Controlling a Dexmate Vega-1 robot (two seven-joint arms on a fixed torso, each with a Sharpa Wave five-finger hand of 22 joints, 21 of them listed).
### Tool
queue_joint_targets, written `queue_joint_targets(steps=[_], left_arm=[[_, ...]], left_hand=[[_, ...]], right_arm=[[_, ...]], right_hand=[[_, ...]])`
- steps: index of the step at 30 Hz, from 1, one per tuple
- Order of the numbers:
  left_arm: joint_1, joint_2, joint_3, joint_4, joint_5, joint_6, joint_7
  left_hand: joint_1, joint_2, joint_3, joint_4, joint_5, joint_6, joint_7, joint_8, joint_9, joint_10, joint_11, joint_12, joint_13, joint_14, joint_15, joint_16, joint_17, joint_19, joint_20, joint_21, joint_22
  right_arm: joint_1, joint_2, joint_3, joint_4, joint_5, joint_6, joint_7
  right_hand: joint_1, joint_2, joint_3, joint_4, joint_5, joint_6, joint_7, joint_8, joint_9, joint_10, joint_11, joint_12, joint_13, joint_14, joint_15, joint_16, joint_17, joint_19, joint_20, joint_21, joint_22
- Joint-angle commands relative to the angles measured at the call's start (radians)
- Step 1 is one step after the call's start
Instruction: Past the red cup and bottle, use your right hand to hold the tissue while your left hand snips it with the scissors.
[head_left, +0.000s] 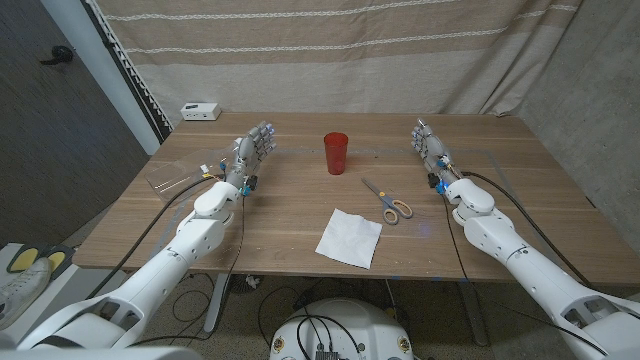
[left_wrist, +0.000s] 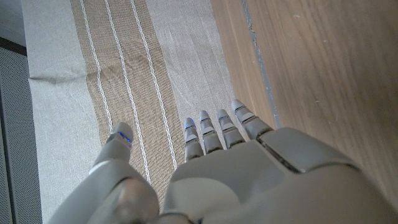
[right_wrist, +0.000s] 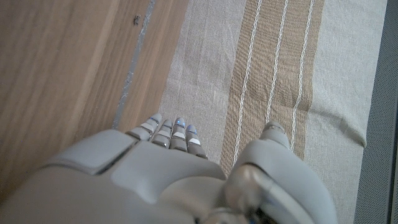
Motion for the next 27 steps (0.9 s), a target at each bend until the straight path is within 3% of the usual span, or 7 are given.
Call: queue_joint_targets(steps=[1,7,19,27], left_arm=[[-0.004,-0.008,0.004,0.016,-0.005,-0.004,-0.008],[-0.002,-0.013,-0.001,0.027,-0.004,-0.03,-0.011],[0.004,-0.021,-0.006,0.042,-0.011,-0.05,-0.017],[-0.003,-0.023,-0.006,0.061,-0.004,-0.069,-0.025]], left_hand=[[0.011,0.001,0.007,-0.001,0.005,0.01,0.0,0.004,0.003,0.008,-0.001,0.006,0.004,0.008,-0.081,0.008,0.004,0.009,0.0,0.005,0.003],[0.012,0.001,0.006,-0.001,0.005,0.009,-0.001,0.004,0.003,0.006,-0.006,0.005,0.004,0.009,-0.081,0.009,0.004,0.008,0.0,0.005,0.003],[0.016,0.003,0.006,-0.001,0.006,0.017,-0.004,0.006,0.003,0.014,-0.019,0.008,0.004,0.011,-0.088,0.01,0.004,0.009,-0.002,0.005,0.003],[0.018,0.003,0.006,-0.002,0.007,0.018,-0.005,0.005,0.003,0.015,-0.011,0.008,0.004,0.009,-0.087,0.009,0.004,0.007,-0.003,0.005,0.003]], right_arm=[[0.002,-0.003,-0.004,-0.005,-0.004,-0.009,-0.002],[-0.004,0.005,-0.001,-0.009,-0.004,0.0,-0.014],[-0.034,-0.025,-0.002,-0.079,-0.039,-0.021,-0.064],[-0.027,-0.037,-0.018,-0.086,-0.097,-0.014,-0.092]], right_hand=[[0.01,0.0,0.0,-0.007,0.004,-0.001,0.008,0.004,0.003,-0.001,0.007,0.004,0.003,-0.007,-0.002,0.005,0.004,-0.009,-0.002,0.004,0.002],[0.01,0.0,0.0,-0.007,0.004,-0.017,0.009,-0.003,0.003,-0.003,0.002,0.002,0.003,-0.008,-0.003,0.005,0.004,-0.008,-0.002,0.003,0.002],[0.013,0.0,0.0,-0.009,0.004,-0.033,0.015,-0.005,0.003,0.002,0.005,0.004,0.003,-0.005,-0.004,0.006,0.004,-0.007,-0.002,0.002,0.002],[0.019,0.0,0.0,-0.013,0.004,-0.042,0.017,-0.006,0.004,0.009,0.005,0.007,0.003,0.001,-0.007,0.008,0.003,-0.004,0.003,0.002,0.002]])
